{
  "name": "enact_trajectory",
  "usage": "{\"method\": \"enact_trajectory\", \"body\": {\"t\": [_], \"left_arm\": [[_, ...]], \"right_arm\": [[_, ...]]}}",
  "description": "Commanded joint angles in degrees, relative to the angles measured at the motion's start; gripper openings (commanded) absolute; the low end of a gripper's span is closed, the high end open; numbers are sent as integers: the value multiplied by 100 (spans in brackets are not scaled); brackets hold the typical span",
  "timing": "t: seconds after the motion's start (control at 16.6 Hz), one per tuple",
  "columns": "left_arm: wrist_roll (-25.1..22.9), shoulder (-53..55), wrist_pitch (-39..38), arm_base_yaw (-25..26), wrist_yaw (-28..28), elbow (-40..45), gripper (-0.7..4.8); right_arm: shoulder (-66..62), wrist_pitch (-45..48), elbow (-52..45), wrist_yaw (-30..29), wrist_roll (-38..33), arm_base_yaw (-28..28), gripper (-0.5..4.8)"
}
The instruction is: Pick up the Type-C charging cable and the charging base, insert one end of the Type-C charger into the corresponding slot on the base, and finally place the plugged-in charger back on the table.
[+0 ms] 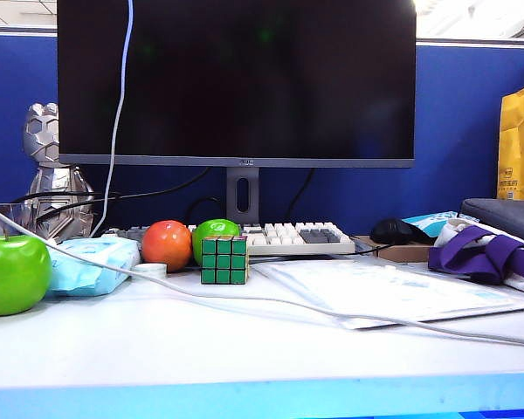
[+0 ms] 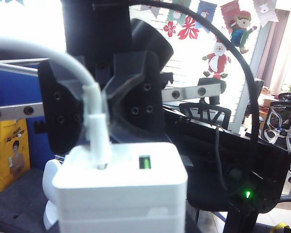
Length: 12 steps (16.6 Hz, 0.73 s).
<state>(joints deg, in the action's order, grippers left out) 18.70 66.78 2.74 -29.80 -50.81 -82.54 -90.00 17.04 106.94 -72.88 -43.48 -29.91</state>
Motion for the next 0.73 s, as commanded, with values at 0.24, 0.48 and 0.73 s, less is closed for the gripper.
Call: {"method": "enact_trajectory", "body": {"t": [0.24, 0.48, 0.73], "left_arm": [[-7, -109, 728, 70, 579, -98, -7], [-118, -109, 737, 70, 575, -98, -7], [-116, -111, 999, 76, 577, -98, -7]], "right_arm": [[7, -570, -17, -680, 177, -9, -3], [11, -800, -17, -802, 461, -9, -3], [33, -1126, -20, -975, 627, -9, -3]]}}
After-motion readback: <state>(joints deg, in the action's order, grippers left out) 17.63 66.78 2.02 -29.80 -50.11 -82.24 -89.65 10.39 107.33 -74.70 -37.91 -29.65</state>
